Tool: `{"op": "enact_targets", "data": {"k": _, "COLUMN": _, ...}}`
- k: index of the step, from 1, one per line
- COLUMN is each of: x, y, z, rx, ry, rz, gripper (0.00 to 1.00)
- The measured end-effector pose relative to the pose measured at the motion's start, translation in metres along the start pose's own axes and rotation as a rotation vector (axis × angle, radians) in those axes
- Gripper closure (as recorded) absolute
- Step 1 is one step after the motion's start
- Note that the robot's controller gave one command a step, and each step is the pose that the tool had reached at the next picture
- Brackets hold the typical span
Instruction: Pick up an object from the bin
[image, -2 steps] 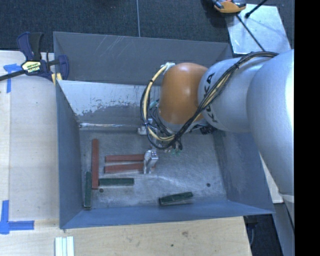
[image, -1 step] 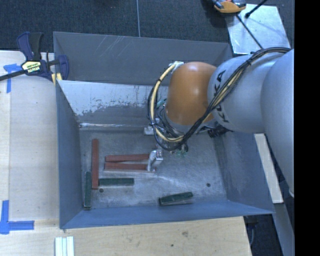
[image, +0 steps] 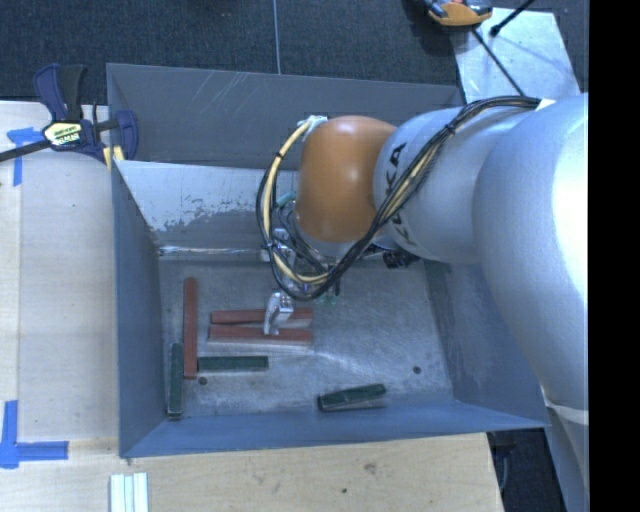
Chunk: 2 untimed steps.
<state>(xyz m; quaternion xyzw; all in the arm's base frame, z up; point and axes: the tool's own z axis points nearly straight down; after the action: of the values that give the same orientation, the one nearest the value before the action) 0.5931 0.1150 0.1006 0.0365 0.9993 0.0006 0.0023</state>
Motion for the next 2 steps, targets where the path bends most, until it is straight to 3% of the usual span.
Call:
{"op": "enact_targets", "data": {"k": 1, "x": 0.0074, "y": -0.0179, "z": 0.0220, "rx": -0.015, "ry": -0.003, "rz": -0.025, "gripper": 0.00}}
{"op": "enact_targets", "data": {"k": 2, "x": 0.0046, "y": -0.0180, "z": 0.0187, "rx": -0.004, "ry": -0.010, "rz": -0.025, "gripper": 1.00}}
